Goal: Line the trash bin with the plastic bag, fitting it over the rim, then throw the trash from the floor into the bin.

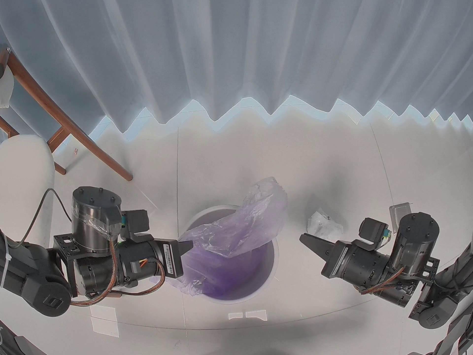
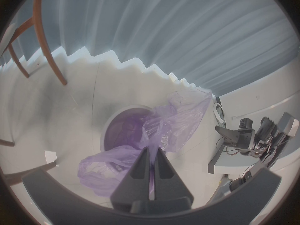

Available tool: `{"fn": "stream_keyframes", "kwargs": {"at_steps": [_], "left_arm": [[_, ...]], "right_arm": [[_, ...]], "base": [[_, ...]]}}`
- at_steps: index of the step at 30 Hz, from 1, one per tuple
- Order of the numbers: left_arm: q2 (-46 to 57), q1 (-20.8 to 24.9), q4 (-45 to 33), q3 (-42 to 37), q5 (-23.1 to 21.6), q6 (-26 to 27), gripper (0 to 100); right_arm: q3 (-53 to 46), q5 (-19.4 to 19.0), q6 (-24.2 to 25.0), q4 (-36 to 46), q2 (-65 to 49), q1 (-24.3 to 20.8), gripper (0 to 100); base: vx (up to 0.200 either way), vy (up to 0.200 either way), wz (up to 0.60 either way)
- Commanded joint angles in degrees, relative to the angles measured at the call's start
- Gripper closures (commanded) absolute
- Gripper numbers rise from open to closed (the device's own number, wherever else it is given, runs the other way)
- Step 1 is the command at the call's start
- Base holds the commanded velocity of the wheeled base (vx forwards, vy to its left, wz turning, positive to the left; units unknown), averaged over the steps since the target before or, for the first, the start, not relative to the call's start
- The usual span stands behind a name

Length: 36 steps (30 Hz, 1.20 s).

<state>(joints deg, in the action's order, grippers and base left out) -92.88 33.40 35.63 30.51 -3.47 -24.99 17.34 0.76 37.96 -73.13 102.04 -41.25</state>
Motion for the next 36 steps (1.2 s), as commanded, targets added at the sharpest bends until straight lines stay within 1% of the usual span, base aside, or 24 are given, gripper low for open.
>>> {"fn": "stream_keyframes", "kwargs": {"at_steps": [1, 2, 3, 6, 9, 11, 12, 13, 16, 25, 28, 33, 36], "left_arm": [[-0.72, 1.93, 4.71, -2.92, 0.49, 5.65, 100], [-0.9, 1.93, 5.5, -3.53, 0.49, 7.32, 100], [-1.07, 1.93, 6.2, -3.88, 0.57, 8.64, 100], [-1.25, 2.02, 8.4, -4.67, 0.49, 10.93, 100], [-1.25, 2.37, 9.45, -4.85, 0.31, 11.02, 100], [-1.25, 2.46, 9.45, -5.02, 0.22, 11.1, 100], [-1.16, 2.46, 9.45, -5.02, 0.13, 11.1, 100], [-1.16, 3.16, 9.54, -5.29, 0.05, 11.28, 100], [-0.99, 3.95, 9.72, -5.46, 0.05, 11.28, 100], [-1.07, 4.3, 9.72, -6.17, 0.49, 11.72, 100], [-1.16, 4.3, 9.81, -6.08, 0.57, 11.72, 100], [-0.9, 4.3, 9.72, -6.08, 0.57, 11.72, 100], [-0.9, 4.3, 9.81, -6.08, 0.57, 11.72, 100]], "right_arm": [[11.41, 3.11, 1.85, 16.79, -11.77, -4.8, 0], [14.57, 5.04, 3.26, 21.72, -12.12, -4.8, 0], [16.85, 6.01, 4.4, 25.93, -12.65, -4.8, 0], [23.53, 6.01, 4.93, 37.62, -14.85, -4.8, 0], [30.57, 6.01, 5.02, 49.49, -15.38, -4.8, 0], [34.17, 6.01, 5.02, 54.94, -14.67, -4.63, 0], [34.43, 6.01, 5.02, 55.2, -14.58, -4.63, 0], [36.98, 6.01, 5.02, 57.57, -13.09, -4.36, 0], [39.0, 6.19, 5.1, 58.28, -11.07, -4.27, 0], [39.44, 7.51, 5.37, 59.07, -3.25, -3.13, 0], [39.88, 7.77, 5.28, 59.51, -2.19, -2.52, 0], [40.94, 7.77, 5.46, 63.55, -1.31, -1.9, 0], [41.29, 7.77, 5.46, 63.64, -0.87, -1.73, 0]], "base": [[0.0, 0.0, 0.0], [0.0, 0.0, 0.0], [0.0, 0.0, 0.0], [0.0, 0.0, 0.0], [0.0, 0.0, 0.0], [0.0, 0.0, 0.0], [0.0, 0.0, 0.0], [0.0, 0.0, 0.0], [0.0, 0.0, 0.0], [0.0, 0.0, 0.0], [0.0, 0.0, 0.0], [0.0, 0.0, 0.0], [0.0, 0.0, 0.0]]}}
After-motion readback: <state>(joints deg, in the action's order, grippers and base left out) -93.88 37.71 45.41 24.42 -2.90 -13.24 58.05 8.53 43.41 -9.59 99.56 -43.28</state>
